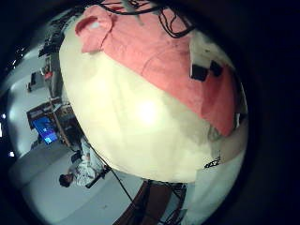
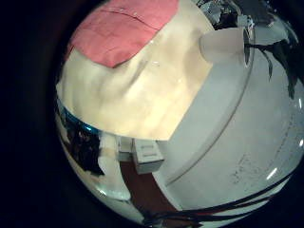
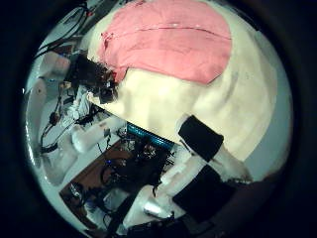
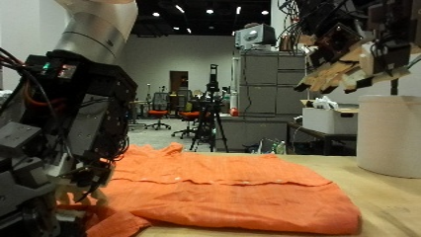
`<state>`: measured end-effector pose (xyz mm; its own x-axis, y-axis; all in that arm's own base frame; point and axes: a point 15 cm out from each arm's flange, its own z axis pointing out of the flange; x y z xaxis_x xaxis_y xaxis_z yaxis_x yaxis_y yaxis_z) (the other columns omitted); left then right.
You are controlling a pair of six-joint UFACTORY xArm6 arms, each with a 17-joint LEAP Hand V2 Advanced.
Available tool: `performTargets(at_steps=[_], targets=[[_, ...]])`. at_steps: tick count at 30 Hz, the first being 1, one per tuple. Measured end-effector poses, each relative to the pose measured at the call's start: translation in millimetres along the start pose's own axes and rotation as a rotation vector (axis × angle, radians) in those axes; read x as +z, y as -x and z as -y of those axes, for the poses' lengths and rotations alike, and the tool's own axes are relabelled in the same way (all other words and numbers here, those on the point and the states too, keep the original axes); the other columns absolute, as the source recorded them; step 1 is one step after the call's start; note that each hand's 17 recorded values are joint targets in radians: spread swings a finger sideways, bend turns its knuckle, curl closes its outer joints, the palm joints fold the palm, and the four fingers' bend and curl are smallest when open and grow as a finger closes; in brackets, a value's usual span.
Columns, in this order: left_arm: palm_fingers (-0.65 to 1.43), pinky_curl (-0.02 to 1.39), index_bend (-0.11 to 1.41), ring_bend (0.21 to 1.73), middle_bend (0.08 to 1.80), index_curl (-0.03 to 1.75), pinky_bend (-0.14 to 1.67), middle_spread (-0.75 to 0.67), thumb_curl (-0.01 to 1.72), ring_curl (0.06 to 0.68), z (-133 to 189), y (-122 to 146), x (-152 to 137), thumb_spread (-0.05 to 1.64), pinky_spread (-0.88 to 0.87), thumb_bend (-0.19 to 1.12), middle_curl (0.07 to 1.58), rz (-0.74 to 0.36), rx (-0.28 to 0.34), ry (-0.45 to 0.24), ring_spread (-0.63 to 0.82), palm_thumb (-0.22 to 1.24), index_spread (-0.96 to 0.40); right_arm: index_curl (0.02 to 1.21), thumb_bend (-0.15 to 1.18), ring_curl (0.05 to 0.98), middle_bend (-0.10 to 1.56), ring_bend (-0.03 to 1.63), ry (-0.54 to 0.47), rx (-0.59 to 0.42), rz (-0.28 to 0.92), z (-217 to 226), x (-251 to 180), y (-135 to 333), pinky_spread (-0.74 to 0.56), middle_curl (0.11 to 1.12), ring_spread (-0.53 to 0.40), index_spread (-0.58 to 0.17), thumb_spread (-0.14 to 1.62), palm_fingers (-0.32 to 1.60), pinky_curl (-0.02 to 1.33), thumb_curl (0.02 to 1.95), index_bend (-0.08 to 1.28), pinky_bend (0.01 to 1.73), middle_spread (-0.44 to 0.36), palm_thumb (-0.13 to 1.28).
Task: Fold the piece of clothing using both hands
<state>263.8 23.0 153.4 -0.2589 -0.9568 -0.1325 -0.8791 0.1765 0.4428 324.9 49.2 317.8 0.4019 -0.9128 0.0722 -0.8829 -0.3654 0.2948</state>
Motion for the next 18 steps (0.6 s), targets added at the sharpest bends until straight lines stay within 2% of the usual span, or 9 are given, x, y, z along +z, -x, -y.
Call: performTargets(at_steps=[1, 4, 7, 11, 14, 18], targets=[[1.22, 0.47, 0.44, 0.80, 0.82, 0.48, 0.93, -0.54, 0.62, 0.356, -3.1, -0.9, -1.7, 0.98, -0.73, 0.09, 0.58, -0.004, 0.004, 0.015, -0.59, 0.91, -0.51, 0.27, -0.01, 0.284, 0.23, 0.40, -0.009, 0.000, -0.002, 3.3, -0.1, -0.5, 0.18, 0.35, 0.120, -0.315, 1.24, 0.40, 0.30, 0.28, 0.12, 0.31, -0.004, 0.61], [1.21, 0.48, 0.48, 0.82, 0.86, 0.53, 0.96, -0.55, 0.67, 0.371, -8.8, -7.2, -12.7, 0.98, -0.75, 0.08, 0.59, -0.021, 0.017, 0.046, -0.59, 0.90, -0.54, 0.24, -0.01, 0.327, 0.23, 0.60, -0.045, -0.004, -0.009, 18.0, 3.1, -1.4, -0.04, 0.35, -0.034, -0.319, 1.24, 0.65, 0.31, 0.28, 0.13, 0.44, -0.048, 0.64], [1.20, 0.48, 0.49, 0.84, 0.89, 0.56, 0.97, -0.54, 0.71, 0.384, -10.4, -9.8, -24.6, 0.97, -0.75, 0.07, 0.60, -0.038, 0.019, 0.049, -0.60, 0.89, -0.56, 0.25, -0.01, 0.371, 0.25, 0.69, -0.020, -0.015, -0.006, 22.9, 36.5, 2.7, -0.21, 0.37, -0.140, -0.326, 1.21, 0.75, 0.34, 0.30, 0.16, 0.55, -0.093, 0.67], [1.18, 0.48, 0.49, 0.86, 0.92, 0.60, 0.99, -0.53, 0.77, 0.395, -12.3, -10.2, -34.8, 0.97, -0.76, 0.07, 0.61, -0.039, 0.016, 0.043, -0.59, 0.87, -0.57, 0.26, -0.02, 0.400, 0.30, 0.73, -0.002, -0.029, -0.001, 31.3, 86.7, 9.1, -0.37, 0.40, -0.225, -0.329, 1.13, 0.76, 0.36, 0.32, 0.17, 0.62, -0.137, 0.68], [1.17, 0.48, 0.49, 0.86, 0.93, 0.62, 1.00, -0.53, 0.80, 0.400, -12.7, -9.6, -37.5, 0.97, -0.75, 0.06, 0.61, -0.038, 0.013, 0.038, -0.59, 0.87, -0.58, 0.27, -0.03, 0.407, 0.33, 0.74, -0.006, -0.035, -0.005, 42.0, 103.5, 9.6, -0.43, 0.42, -0.255, -0.334, 1.09, 0.76, 0.35, 0.33, 0.18, 0.64, -0.159, 0.68], [1.16, 0.48, 0.49, 0.87, 0.94, 0.65, 1.00, -0.52, 0.85, 0.405, -12.1, -10.0, -38.6, 0.97, -0.76, 0.07, 0.61, -0.039, 0.012, 0.037, -0.59, 0.86, -0.59, 0.28, -0.03, 0.416, 0.36, 0.73, 0.033, -0.043, -0.009, 44.5, 118.0, 12.2, -0.44, 0.44, -0.267, -0.314, 1.04, 0.62, 0.35, 0.34, 0.17, 0.63, -0.166, 0.67]])
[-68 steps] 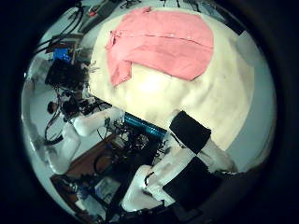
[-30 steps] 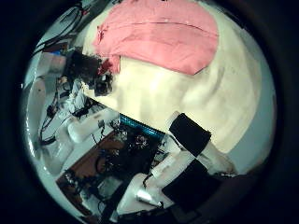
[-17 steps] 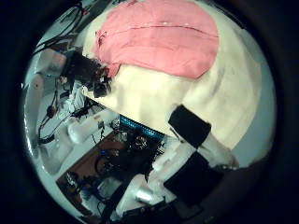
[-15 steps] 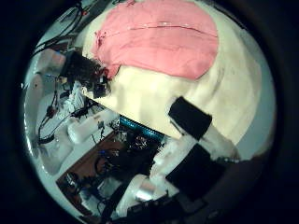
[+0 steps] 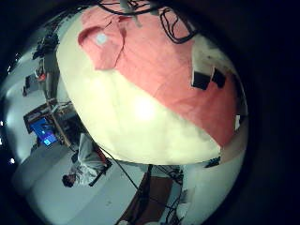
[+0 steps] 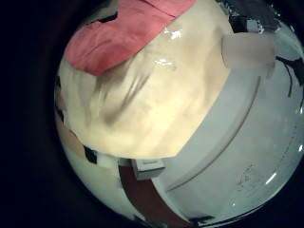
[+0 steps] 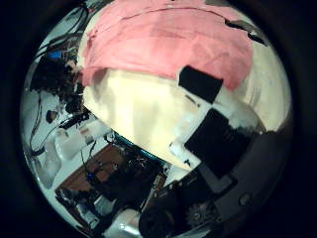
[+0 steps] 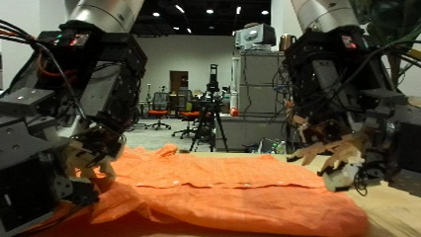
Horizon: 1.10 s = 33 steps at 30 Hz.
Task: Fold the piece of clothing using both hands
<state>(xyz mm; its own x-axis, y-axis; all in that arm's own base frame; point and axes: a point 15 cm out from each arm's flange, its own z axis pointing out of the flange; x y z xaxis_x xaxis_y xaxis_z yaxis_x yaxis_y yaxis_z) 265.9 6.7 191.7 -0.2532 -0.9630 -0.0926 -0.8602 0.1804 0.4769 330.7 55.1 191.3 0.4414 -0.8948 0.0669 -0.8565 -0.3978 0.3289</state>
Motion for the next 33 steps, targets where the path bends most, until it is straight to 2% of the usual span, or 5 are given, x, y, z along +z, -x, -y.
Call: performTargets(at_steps=[9, 20, 25, 28, 33], targets=[[1.16, 0.47, 0.45, 0.87, 0.95, 0.71, 1.01, -0.52, 0.96, 0.411, -0.1, -1.0, -10.5, 0.97, -0.76, 0.07, 0.60, -0.005, -0.004, -0.012, -0.59, 0.85, -0.61, 0.34, -0.03, 0.375, 0.35, 0.60, 0.056, -0.063, -0.015, 6.3, 17.4, 20.2, -0.24, 0.45, -0.190, -0.260, 0.98, 0.34, 0.29, 0.34, 0.20, 0.51, -0.112, 0.63], [1.16, 0.46, 0.42, 0.87, 0.96, 0.77, 1.02, -0.51, 1.08, 0.415, -3.4, -0.3, -17.9, 0.98, -0.75, 0.07, 0.60, -0.007, -0.007, -0.015, -0.59, 0.82, -0.63, 0.36, -0.01, 0.359, 0.36, 0.61, 0.120, -0.061, -0.044, 11.1, 41.7, 20.3, -0.13, 0.45, -0.174, -0.238, 0.95, 0.39, 0.24, 0.35, 0.18, 0.44, -0.100, 0.67], [1.16, 0.46, 0.40, 0.87, 0.96, 0.79, 1.02, -0.51, 1.13, 0.415, -7.2, 0.4, -23.1, 0.99, -0.75, 0.07, 0.59, -0.007, -0.007, -0.011, -0.59, 0.81, -0.64, 0.35, -0.01, 0.400, 0.41, 0.76, 0.094, -0.016, -0.143, 19.8, 39.9, 6.1, -0.39, 0.49, -0.300, -0.302, 0.92, 0.70, 0.27, 0.38, 0.16, 0.64, -0.178, 0.76], [1.16, 0.46, 0.39, 0.87, 0.96, 0.81, 1.02, -0.51, 1.16, 0.416, -9.0, 1.3, -24.8, 0.99, -0.75, 0.07, 0.59, -0.004, -0.007, -0.011, -0.59, 0.81, -0.65, 0.39, 0.00, 0.454, 0.50, 0.89, 0.023, 0.010, -0.157, 34.9, 33.0, 4.1, -0.56, 0.55, -0.355, -0.393, 0.91, 1.10, 0.33, 0.41, 0.23, 0.83, -0.259, 0.86], [1.16, 0.46, 0.38, 0.87, 0.97, 0.83, 1.02, -0.51, 1.21, 0.416, -12.7, 1.4, -26.1, 1.00, -0.75, 0.07, 0.59, -0.004, -0.003, -0.007, -0.59, 0.80, -0.66, 0.56, -0.01, 0.539, 0.71, 0.99, -0.013, 0.023, -0.162, 40.0, 26.0, 2.0, -0.52, 0.68, -0.340, -0.458, 0.89, 1.34, 0.45, 0.44, 0.50, 1.02, -0.303, 0.94]])
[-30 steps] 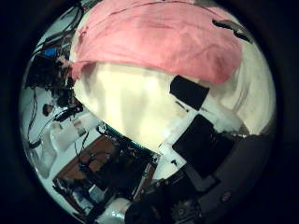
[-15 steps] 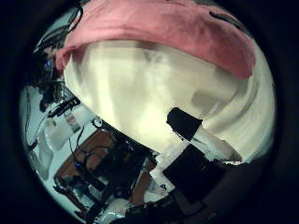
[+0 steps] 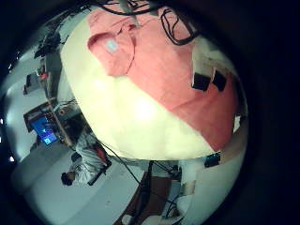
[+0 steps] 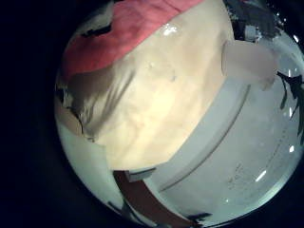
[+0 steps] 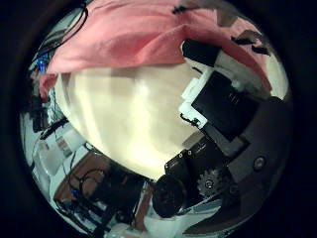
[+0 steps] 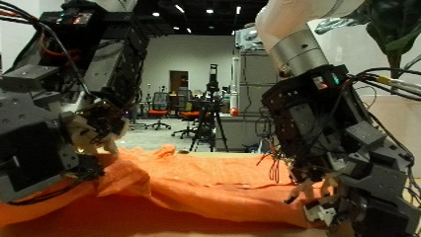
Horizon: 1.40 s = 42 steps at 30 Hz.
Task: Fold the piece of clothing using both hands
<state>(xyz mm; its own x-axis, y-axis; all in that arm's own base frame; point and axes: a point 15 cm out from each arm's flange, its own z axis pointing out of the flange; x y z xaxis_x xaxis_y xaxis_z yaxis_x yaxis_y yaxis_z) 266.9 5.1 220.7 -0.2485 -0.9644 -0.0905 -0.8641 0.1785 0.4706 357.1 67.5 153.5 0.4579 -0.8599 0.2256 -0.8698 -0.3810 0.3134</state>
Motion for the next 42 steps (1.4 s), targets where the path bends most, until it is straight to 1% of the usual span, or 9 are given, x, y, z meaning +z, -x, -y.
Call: performTargets(at_steps=[5, 11, 15, 20, 27, 30, 33, 37, 42], targets=[[1.16, 0.46, 0.36, 0.87, 0.97, 0.84, 1.03, -0.51, 1.25, 0.417, -5.1, -0.2, -4.2, 1.00, -0.75, 0.07, 0.59, -0.003, 0.018, 0.010, -0.59, 0.79, -0.66, 0.72, 0.01, 0.599, 0.94, 1.12, -0.024, 0.009, 0.004, -1.6, -8.6, -6.4, -0.40, 0.78, -0.292, -0.434, 0.99, 1.32, 0.54, 0.47, 0.77, 1.15, -0.262, 1.01], [1.15, 0.46, 0.34, 0.87, 0.97, 0.86, 1.02, -0.51, 1.29, 0.420, -16.1, 0.0, -7.1, 1.00, -0.75, 0.07, 0.59, -0.004, 0.041, 0.030, -0.59, 0.79, -0.67, 0.83, 0.03, 0.656, 1.10, 1.25, -0.009, 0.051, 0.009, -20.7, -19.6, -22.5, -0.31, 0.83, -0.252, -0.380, 1.10, 1.21, 0.62, 0.50, 0.91, 1.27, -0.214, 1.09], [1.16, 0.46, 0.34, 0.86, 0.97, 0.87, 1.02, -0.51, 1.32, 0.421, -27.9, -1.1, -10.2, 1.00, -0.75, 0.07, 0.58, -0.005, 0.062, 0.046, -0.59, 0.79, -0.68, 0.87, 0.03, 0.675, 1.16, 1.29, 0.010, 0.054, 0.009, -49.0, -33.4, -27.4, -0.28, 0.84, -0.238, -0.357, 1.14, 1.16, 0.66, 0.52, 0.95, 1.31, -0.192, 1.11], [1.16, 0.46, 0.33, 0.86, 0.97, 0.88, 1.02, -0.51, 1.35, 0.422, -46.0, -3.0, -18.0, 1.00, -0.76, 0.07, 0.58, -0.007, 0.085, 0.059, -0.59, 0.78, -0.68, 0.90, 0.01, 0.686, 1.20, 1.32, -0.015, 0.057, 0.010, -83.1, -51.7, -29.3, -0.25, 0.84, -0.227, -0.337, 1.16, 1.14, 0.69, 0.55, 0.97, 1.32, -0.174, 1.12], [1.16, 0.46, 0.32, 0.86, 0.97, 0.89, 1.02, -0.51, 1.38, 0.423, -63.0, -5.3, -42.4, 1.01, -0.76, 0.06, 0.58, -0.001, 0.112, 0.060, -0.59, 0.77, -0.69, 0.93, -0.01, 0.683, 1.23, 1.34, -0.050, 0.064, 0.011, -117.0, -73.1, -33.2, -0.23, 0.82, -0.214, -0.317, 1.16, 1.14, 0.72, 0.58, 0.98, 1.31, -0.156, 1.13], [1.16, 0.46, 0.31, 0.86, 0.97, 0.90, 1.02, -0.51, 1.39, 0.423, -63.7, -9.0, -60.2, 1.01, -0.76, 0.06, 0.58, -0.004, 0.129, 0.065, -0.59, 0.77, -0.69, 0.93, -0.01, 0.679, 1.24, 1.35, -0.065, 0.073, 0.011, -115.3, -80.9, -37.1, -0.23, 0.81, -0.210, -0.310, 1.16, 1.14, 0.73, 0.59, 0.98, 1.30, -0.151, 1.13], [1.16, 0.46, 0.31, 0.86, 0.97, 0.90, 1.02, -0.51, 1.40, 0.424, -57.9, -9.4, -78.5, 1.01, -0.76, 0.06, 0.58, -0.005, 0.133, 0.052, -0.59, 0.77, -0.70, 0.94, -0.01, 0.675, 1.24, 1.36, -0.112, 0.090, 0.007, -100.1, -108.9, -48.1, -0.23, 0.81, -0.207, -0.304, 1.15, 1.14, 0.74, 0.60, 0.98, 1.30, -0.147, 1.13], [1.16, 0.46, 0.30, 0.86, 0.97, 0.91, 1.02, -0.51, 1.41, 0.424, -48.6, -5.7, -104.2, 1.01, -0.76, 0.06, 0.58, -0.003, 0.122, 0.023, -0.59, 0.77, -0.70, 0.94, -0.01, 0.670, 1.25, 1.36, -0.146, 0.109, 0.005, -81.5, -140.9, -61.4, -0.23, 0.80, -0.204, -0.299, 1.14, 1.15, 0.75, 0.61, 0.98, 1.29, -0.142, 1.14], [1.16, 0.46, 0.30, 0.86, 0.97, 0.91, 1.01, -0.51, 1.42, 0.425, -31.5, 2.8, -127.2, 1.01, -0.75, 0.06, 0.58, -0.002, 0.105, 0.021, -0.59, 0.77, -0.70, 0.94, -0.01, 0.664, 1.26, 1.36, -0.155, 0.122, 0.005, -60.6, -157.1, -70.8, -0.23, 0.78, -0.201, -0.294, 1.13, 1.15, 0.76, 0.63, 0.98, 1.28, -0.138, 1.13]])
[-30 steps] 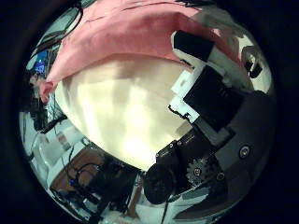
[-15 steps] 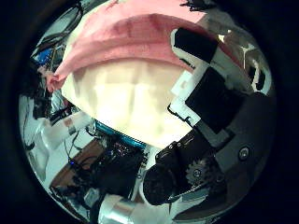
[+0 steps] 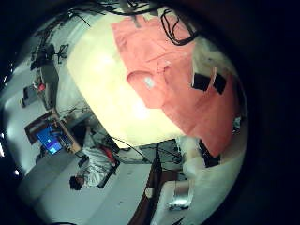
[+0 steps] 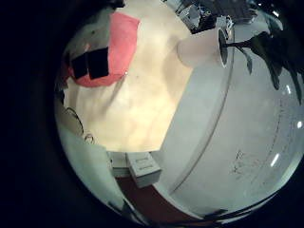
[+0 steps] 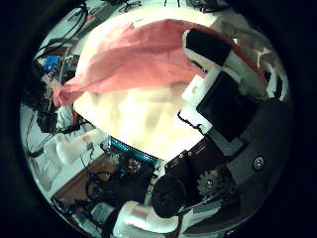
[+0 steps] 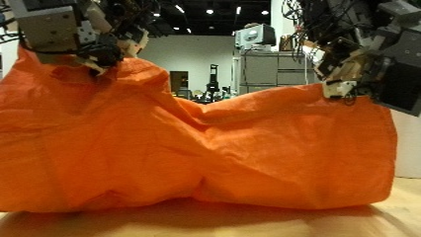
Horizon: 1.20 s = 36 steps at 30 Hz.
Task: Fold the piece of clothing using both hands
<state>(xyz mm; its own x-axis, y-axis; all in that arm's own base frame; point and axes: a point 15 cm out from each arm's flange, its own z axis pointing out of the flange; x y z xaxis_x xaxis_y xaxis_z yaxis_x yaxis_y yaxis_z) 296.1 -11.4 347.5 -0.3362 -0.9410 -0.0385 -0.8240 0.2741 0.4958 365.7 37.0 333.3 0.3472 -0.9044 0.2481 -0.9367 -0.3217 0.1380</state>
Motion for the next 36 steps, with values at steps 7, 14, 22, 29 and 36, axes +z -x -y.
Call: performTargets(at_steps=[7, 14, 22, 29, 36], targets=[[1.16, 0.46, 0.30, 0.86, 0.98, 0.92, 1.01, -0.51, 1.44, 0.426, 37.9, 31.0, -4.3, 1.01, -0.75, 0.05, 0.58, 0.006, -0.046, 0.047, -0.59, 0.76, -0.71, 0.95, -0.01, 0.656, 1.27, 1.37, 0.034, 0.008, 0.004, 59.8, 7.4, -6.9, -0.23, 0.77, -0.199, -0.290, 1.13, 1.14, 0.78, 0.65, 0.98, 1.26, -0.134, 1.13], [1.14, 0.46, 0.29, 0.86, 0.98, 0.93, 0.99, -0.51, 1.45, 0.428, 88.4, 55.8, -7.1, 1.02, -0.74, 0.06, 0.58, -0.001, -0.071, 0.069, -0.59, 0.77, -0.71, 0.95, -0.01, 0.651, 1.28, 1.38, 0.043, 0.020, 0.006, 129.0, 19.1, -14.8, -0.24, 0.75, -0.199, -0.287, 1.12, 1.14, 0.80, 0.66, 0.99, 1.25, -0.132, 1.13], [1.14, 0.47, 0.29, 0.85, 0.98, 0.94, 0.98, -0.51, 1.47, 0.428, 144.2, 83.5, -0.7, 1.04, -0.73, 0.06, 0.58, 0.008, -0.090, 0.075, -0.59, 0.76, -0.71, 0.95, -0.01, 0.646, 1.29, 1.39, 0.048, 0.041, 0.010, 186.6, 50.7, -9.2, -0.23, 0.74, -0.198, -0.283, 1.13, 1.14, 0.83, 0.68, 0.99, 1.24, -0.131, 1.12], [1.12, 0.47, 0.28, 0.85, 0.98, 0.94, 0.96, -0.51, 1.47, 0.432, 190.5, 113.2, 16.9, 1.06, -0.74, 0.07, 0.58, 0.059, -0.115, -0.005, -0.59, 0.77, -0.70, 0.94, -0.01, 0.641, 1.31, 1.39, 0.037, 0.063, 0.009, 212.8, 85.1, 6.4, -0.24, 0.73, -0.197, -0.280, 1.13, 1.15, 0.84, 0.69, 1.00, 1.23, -0.130, 1.10], [1.10, 0.48, 0.28, 0.85, 0.96, 0.95, 0.94, -0.51, 1.47, 0.435, 223.1, 136.2, 22.9, 1.08, -0.74, 0.08, 0.59, 0.066, -0.164, -0.104, -0.58, 0.77, -0.70, 0.94, -0.01, 0.638, 1.31, 1.39, -0.005, 0.116, 0.013, 235.9, 106.8, 10.1, -0.24, 0.73, -0.197, -0.278, 1.13, 1.14, 0.86, 0.69, 1.00, 1.22, -0.129, 1.08]])
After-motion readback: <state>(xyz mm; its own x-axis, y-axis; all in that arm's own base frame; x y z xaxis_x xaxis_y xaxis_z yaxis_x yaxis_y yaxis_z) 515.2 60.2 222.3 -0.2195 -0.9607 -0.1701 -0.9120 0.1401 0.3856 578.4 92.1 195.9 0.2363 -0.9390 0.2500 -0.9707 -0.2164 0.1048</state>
